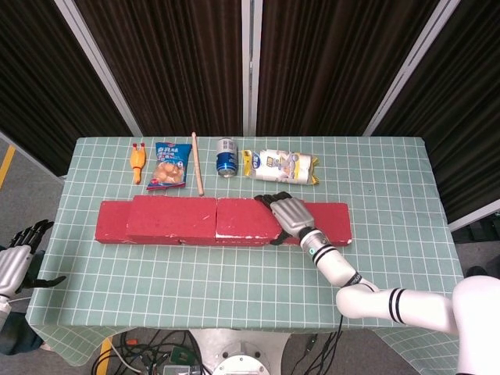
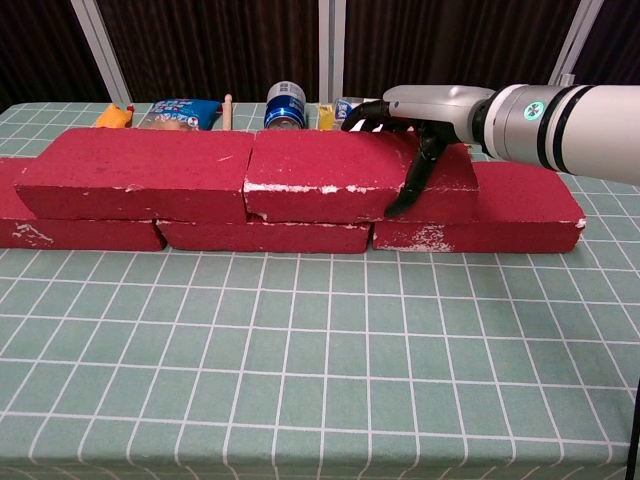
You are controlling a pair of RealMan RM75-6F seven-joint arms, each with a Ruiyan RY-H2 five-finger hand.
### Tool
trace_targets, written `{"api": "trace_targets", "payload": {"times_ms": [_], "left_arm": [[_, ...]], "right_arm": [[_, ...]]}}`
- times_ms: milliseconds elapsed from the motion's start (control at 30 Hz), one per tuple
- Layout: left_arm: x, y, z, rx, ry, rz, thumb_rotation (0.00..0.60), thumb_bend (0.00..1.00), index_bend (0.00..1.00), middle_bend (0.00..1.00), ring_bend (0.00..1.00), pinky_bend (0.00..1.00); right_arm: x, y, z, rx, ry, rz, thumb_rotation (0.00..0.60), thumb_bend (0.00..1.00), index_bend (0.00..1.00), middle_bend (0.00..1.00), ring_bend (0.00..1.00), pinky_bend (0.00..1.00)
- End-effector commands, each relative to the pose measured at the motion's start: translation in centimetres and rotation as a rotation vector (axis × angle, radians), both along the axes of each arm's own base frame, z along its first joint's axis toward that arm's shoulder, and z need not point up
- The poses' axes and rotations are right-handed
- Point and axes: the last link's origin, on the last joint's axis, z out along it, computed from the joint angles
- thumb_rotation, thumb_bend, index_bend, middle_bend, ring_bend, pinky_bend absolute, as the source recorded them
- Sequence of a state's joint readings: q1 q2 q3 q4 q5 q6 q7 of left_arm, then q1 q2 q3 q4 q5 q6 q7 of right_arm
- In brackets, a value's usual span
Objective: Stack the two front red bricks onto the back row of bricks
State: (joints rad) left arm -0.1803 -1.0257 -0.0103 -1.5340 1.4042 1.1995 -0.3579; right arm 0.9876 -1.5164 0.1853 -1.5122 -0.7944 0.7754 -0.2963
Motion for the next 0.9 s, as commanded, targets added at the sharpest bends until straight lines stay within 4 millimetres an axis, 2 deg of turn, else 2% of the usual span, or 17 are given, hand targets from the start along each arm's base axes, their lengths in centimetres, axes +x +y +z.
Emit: {"api": "trace_targets", "payload": {"times_ms": [33,467,567,667,733,900], "left_arm": [[0.01,-0.03,-0.01,-0.001,-0.002,-0.001,0.600,0.00,0.03,0.00,0.00,0.00],[-0.14,-0.12,-0.02,-0.004,-0.003,0.004,0.600,0.00,0.03,0.00,0.00,0.00],[-0.17,-0.12,0.01,-0.004,-0.003,0.004,0.600,0.00,0.03,0.00,0.00,0.00],[-0.19,-0.13,0.01,-0.004,-0.004,0.005,0.600,0.00,0.03,0.00,0.00,0.00],[-0.20,-0.12,0.01,-0.004,-0.003,0.005,0.600,0.00,0.03,0.00,0.00,0.00],[-0.28,-0.14,0.04,-0.003,-0.005,0.007,0.600,0.00,0.03,0.00,0.00,0.00]], "right_arm": [[0.02,0.04,-0.05,0.001,0.002,0.002,0.600,0.04,0.14,0.25,0.19,0.10],[0.02,0.04,-0.41,-0.002,0.007,0.004,0.600,0.04,0.13,0.23,0.17,0.07],[-0.07,0.06,-0.50,0.004,0.013,0.004,0.600,0.04,0.11,0.21,0.13,0.06],[-0.11,0.06,-0.57,0.011,0.017,0.003,0.600,0.03,0.02,0.14,0.03,0.02],[-0.07,0.06,-0.61,0.012,0.015,0.004,0.600,0.01,0.00,0.07,0.00,0.00],[0.05,0.06,-0.61,0.010,0.007,0.008,0.600,0.00,0.00,0.00,0.00,0.00]]}}
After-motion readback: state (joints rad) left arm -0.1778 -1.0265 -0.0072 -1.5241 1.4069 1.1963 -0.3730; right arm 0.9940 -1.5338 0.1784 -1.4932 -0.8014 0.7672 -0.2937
